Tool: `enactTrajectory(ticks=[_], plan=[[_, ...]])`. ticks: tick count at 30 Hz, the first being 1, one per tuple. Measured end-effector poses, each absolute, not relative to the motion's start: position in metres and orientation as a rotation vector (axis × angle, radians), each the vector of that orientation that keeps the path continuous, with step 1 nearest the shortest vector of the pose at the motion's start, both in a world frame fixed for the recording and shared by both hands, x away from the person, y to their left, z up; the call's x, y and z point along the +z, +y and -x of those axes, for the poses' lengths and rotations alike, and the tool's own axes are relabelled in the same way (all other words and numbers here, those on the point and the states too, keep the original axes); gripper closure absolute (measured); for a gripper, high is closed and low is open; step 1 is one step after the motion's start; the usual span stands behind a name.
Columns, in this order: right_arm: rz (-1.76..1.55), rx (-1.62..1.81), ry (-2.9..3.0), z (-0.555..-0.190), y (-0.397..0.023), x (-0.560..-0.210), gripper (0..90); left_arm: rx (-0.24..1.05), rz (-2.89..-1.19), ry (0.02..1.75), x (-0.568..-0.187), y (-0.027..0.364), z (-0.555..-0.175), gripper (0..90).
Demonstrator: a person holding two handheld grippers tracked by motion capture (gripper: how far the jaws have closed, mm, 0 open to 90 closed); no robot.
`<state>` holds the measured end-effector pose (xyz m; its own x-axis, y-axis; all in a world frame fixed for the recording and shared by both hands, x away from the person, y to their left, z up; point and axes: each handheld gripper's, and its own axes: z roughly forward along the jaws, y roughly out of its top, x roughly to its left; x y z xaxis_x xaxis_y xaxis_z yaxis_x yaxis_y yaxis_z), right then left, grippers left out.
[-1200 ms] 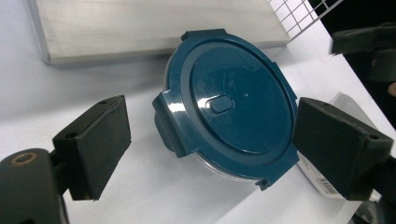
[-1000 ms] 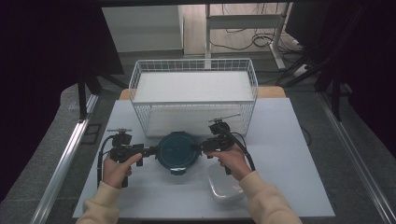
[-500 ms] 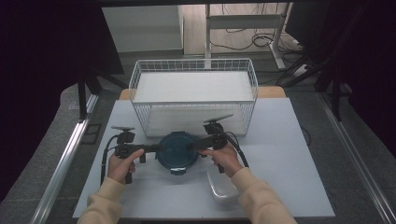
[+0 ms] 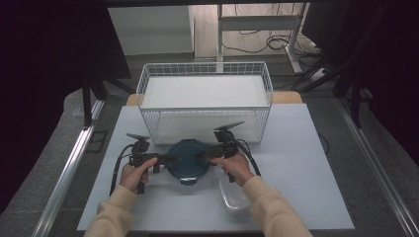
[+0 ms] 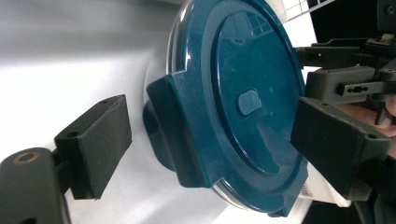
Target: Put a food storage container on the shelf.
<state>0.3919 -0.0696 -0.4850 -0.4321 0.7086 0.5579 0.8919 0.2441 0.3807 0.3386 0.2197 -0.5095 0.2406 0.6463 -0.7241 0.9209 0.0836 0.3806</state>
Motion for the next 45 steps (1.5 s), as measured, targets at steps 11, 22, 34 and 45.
enactTrajectory(ticks=[11,22,34,45], plan=[[1.502,-0.917,-2.224,-0.394,-0.065,-0.488,18.3,-0.489,-1.588,1.493,-0.521,0.220,-0.341,21.2],[1.530,-0.874,-2.215,-0.394,-0.064,-0.488,22.2,-0.503,-1.577,1.503,-0.523,0.220,-0.342,30.9],[1.570,-0.898,-2.152,-0.393,-0.069,-0.484,30.6,-0.498,-1.585,1.515,-0.515,0.220,-0.339,33.9],[1.573,-0.995,-2.102,-0.387,-0.082,-0.476,36.3,-0.473,-1.571,1.494,-0.508,0.217,-0.332,37.8]])
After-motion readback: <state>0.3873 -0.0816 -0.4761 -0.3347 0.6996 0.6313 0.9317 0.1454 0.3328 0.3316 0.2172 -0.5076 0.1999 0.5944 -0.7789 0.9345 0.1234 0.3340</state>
